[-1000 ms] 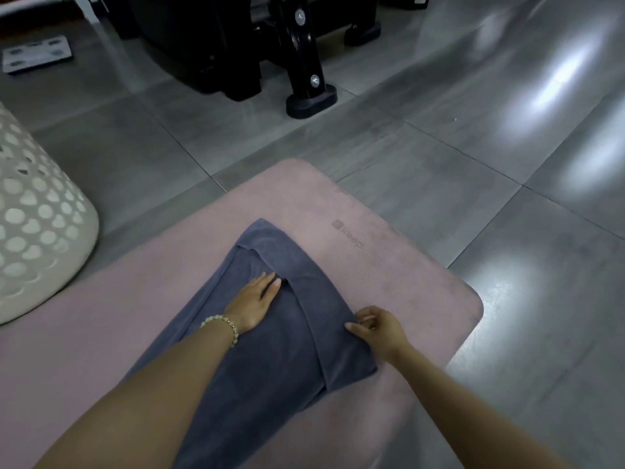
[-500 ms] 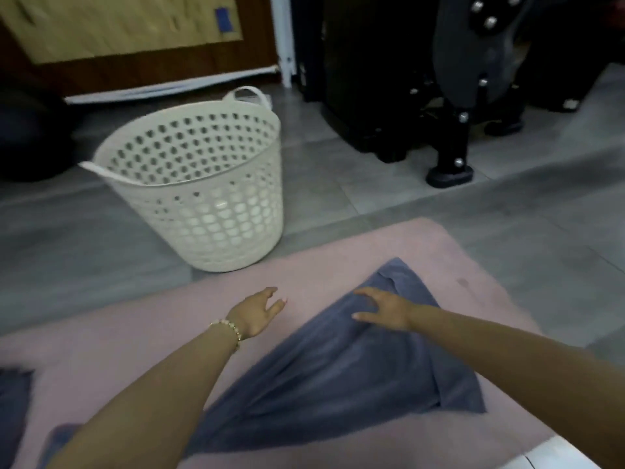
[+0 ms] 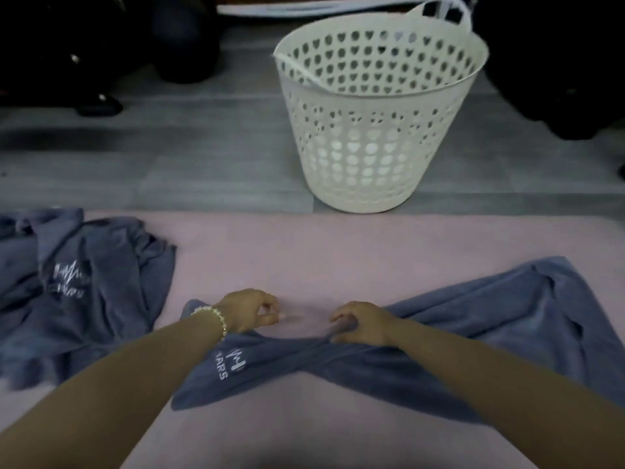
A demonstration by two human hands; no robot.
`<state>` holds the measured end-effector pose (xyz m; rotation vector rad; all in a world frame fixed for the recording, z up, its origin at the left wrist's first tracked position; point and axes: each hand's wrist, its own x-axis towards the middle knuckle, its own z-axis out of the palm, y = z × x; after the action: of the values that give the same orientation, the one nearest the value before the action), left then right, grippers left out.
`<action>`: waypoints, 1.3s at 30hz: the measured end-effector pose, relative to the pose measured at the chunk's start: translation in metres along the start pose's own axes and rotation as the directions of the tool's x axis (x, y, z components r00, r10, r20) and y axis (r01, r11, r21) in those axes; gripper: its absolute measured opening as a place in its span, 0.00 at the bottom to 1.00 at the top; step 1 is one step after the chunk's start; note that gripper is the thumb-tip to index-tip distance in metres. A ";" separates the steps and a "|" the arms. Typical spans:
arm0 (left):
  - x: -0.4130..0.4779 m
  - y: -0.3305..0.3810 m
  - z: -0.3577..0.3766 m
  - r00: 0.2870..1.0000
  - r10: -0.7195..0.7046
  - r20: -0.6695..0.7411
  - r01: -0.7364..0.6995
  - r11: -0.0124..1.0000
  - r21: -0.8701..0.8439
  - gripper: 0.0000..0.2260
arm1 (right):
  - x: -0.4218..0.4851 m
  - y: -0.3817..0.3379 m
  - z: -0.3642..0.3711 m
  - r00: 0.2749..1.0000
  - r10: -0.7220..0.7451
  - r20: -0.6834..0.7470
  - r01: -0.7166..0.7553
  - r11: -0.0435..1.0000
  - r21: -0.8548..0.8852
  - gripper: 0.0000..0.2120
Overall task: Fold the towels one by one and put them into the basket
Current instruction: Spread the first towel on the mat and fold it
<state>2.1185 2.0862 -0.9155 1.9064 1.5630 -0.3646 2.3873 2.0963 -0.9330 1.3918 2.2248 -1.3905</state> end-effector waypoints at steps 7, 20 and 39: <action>-0.008 -0.031 0.089 0.999 -0.023 -0.036 0.012 0.959 -0.282 0.24 | 0.030 0.009 0.083 0.981 -0.176 -0.076 0.178 0.984 0.013 0.21; 0.005 -0.036 0.084 0.995 0.082 0.063 -0.059 0.950 -0.307 0.18 | 0.062 0.003 0.039 0.995 0.022 0.094 -0.047 0.960 0.277 0.17; 0.027 -0.119 0.048 0.705 -0.676 -0.215 0.233 0.507 -0.829 0.38 | 0.132 -0.040 0.039 0.868 -0.024 -0.496 0.248 0.887 0.390 0.07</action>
<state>2.0207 2.0875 -1.0035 0.8756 2.1421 0.6104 2.2722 2.1424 -1.0043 1.9437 2.4353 -1.8668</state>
